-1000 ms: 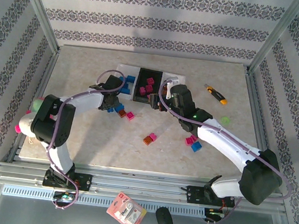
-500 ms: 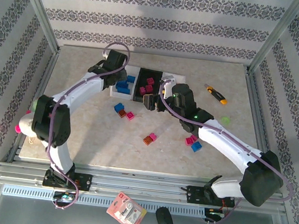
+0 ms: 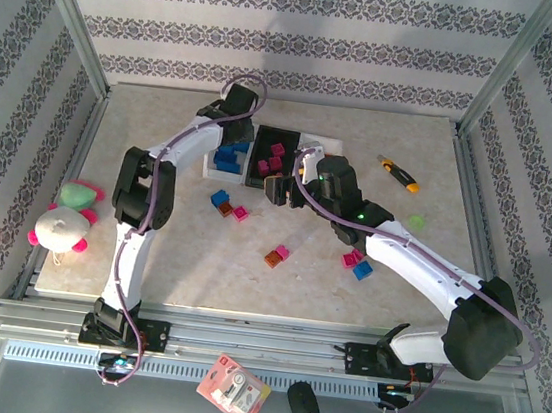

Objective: Sort the legos into containers by color
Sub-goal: Place the lego in the container, then pick up the lego from the bottom-center of the table.

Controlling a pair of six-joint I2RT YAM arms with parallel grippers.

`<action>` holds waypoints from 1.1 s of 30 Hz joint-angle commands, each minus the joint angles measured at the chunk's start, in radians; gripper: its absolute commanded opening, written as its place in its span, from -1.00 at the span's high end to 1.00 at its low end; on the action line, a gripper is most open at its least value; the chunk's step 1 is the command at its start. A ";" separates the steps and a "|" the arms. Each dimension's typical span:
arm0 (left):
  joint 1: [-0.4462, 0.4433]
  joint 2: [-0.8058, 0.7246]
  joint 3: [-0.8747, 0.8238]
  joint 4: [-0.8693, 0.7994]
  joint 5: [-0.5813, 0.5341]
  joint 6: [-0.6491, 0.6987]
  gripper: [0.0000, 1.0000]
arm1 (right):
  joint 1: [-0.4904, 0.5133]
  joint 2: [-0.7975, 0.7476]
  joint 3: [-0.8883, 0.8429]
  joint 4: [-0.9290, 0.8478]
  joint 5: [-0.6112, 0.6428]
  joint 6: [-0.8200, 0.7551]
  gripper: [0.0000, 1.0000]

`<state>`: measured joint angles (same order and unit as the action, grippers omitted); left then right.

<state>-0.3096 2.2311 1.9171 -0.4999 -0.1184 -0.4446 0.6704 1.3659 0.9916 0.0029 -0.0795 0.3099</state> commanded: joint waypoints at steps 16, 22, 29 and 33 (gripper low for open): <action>0.002 -0.478 -0.437 0.275 0.051 0.173 -0.93 | 0.056 0.130 0.114 -0.339 0.212 0.071 -0.68; -0.003 -0.804 -0.846 0.518 0.245 0.360 -0.93 | 0.101 0.224 0.139 -0.421 0.233 0.297 -0.65; -0.049 -1.155 -1.146 0.532 0.441 0.565 -0.94 | 0.113 0.319 0.126 -0.520 0.134 0.592 -0.63; -0.055 -1.262 -1.217 0.497 0.498 0.617 -0.93 | 0.119 0.375 0.121 -0.559 0.029 0.726 -0.56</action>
<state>-0.3546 1.0134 0.7341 -0.0181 0.2970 0.0769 0.7757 1.7107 1.1084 -0.4919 0.0357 0.8696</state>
